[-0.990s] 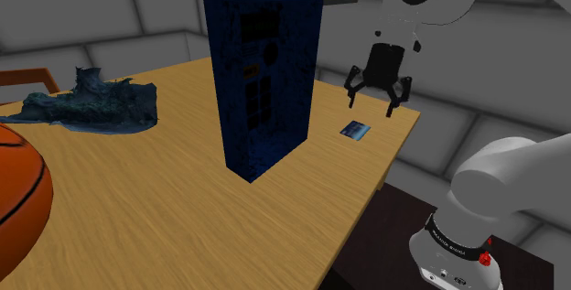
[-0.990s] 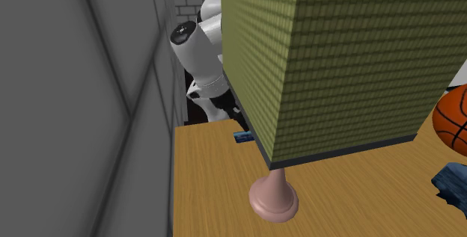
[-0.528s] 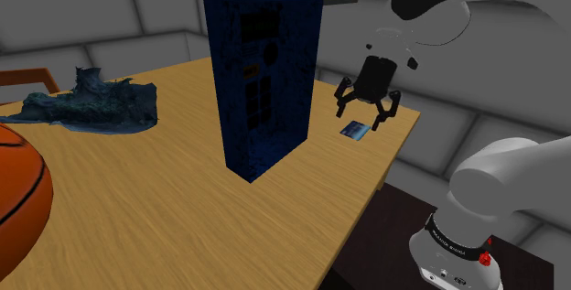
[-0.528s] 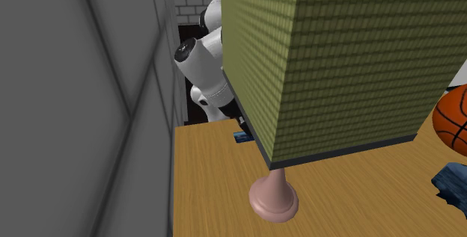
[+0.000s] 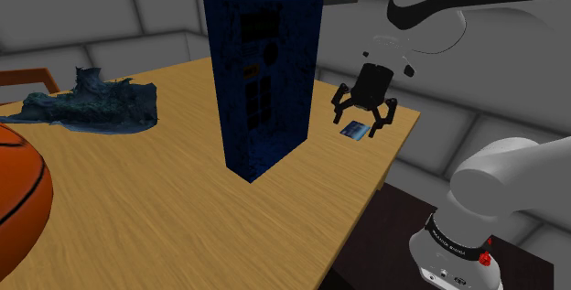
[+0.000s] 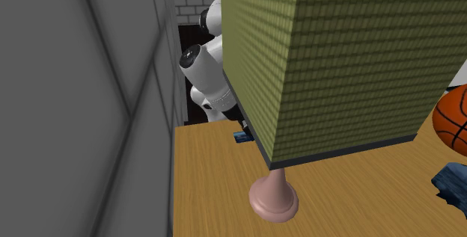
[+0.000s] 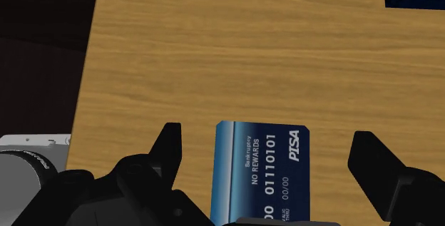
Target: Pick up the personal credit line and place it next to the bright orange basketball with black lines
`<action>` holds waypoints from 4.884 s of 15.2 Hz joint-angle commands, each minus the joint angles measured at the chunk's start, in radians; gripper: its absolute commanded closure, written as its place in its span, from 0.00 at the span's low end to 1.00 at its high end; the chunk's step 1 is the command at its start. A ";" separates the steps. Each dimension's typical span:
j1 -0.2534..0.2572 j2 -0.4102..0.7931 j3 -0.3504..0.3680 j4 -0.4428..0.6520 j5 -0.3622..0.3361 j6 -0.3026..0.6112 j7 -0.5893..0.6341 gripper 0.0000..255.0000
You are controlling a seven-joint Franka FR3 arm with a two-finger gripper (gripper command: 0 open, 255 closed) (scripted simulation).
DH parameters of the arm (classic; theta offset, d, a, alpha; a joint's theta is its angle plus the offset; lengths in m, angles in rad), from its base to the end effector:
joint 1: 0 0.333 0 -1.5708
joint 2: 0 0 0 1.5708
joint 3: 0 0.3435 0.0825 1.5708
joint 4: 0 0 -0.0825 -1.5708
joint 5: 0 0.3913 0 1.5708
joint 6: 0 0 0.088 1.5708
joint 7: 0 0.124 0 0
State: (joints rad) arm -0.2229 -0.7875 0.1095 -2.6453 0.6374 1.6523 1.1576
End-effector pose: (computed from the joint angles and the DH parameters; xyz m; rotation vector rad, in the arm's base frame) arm 0.2900 0.0391 0.4781 -2.0303 1.7663 0.6065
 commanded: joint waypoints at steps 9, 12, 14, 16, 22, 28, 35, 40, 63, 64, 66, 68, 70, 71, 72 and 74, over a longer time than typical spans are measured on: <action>0.000 0.000 0.000 0.000 0.000 0.000 0.000 1.00; 0.000 0.000 0.000 0.000 0.000 0.000 0.000 1.00; -0.001 -0.003 -0.005 0.023 -0.005 -0.023 0.013 1.00; -0.001 -0.005 -0.009 0.047 -0.010 -0.046 0.026 1.00; -0.001 -0.005 -0.022 0.123 -0.021 -0.112 0.064 1.00; 0.000 0.003 -0.035 0.204 -0.028 -0.174 0.101 1.00; 0.002 0.021 -0.048 0.304 -0.033 -0.245 0.144 1.00; 0.005 0.040 -0.057 0.380 -0.034 -0.294 0.174 1.00; 0.027 0.179 -0.095 0.783 -0.012 -0.516 0.326 1.00; 0.028 0.187 -0.097 0.803 -0.010 -0.526 0.333 1.00; 0.031 0.204 -0.101 0.844 -0.006 -0.546 0.348 1.00; 0.034 0.222 -0.104 0.886 -0.001 -0.566 0.363 1.00; 0.037 0.241 -0.108 0.929 0.005 -0.587 0.379 1.00; 0.037 0.245 -0.109 0.939 0.007 -0.591 0.383 1.00; 0.041 0.248 -0.086 0.938 0.018 -0.573 0.404 1.00; 0.048 0.257 -0.040 0.940 0.040 -0.535 0.445 1.00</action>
State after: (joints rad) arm -0.1781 -0.5361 0.0509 -1.7099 0.6681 1.1025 1.5839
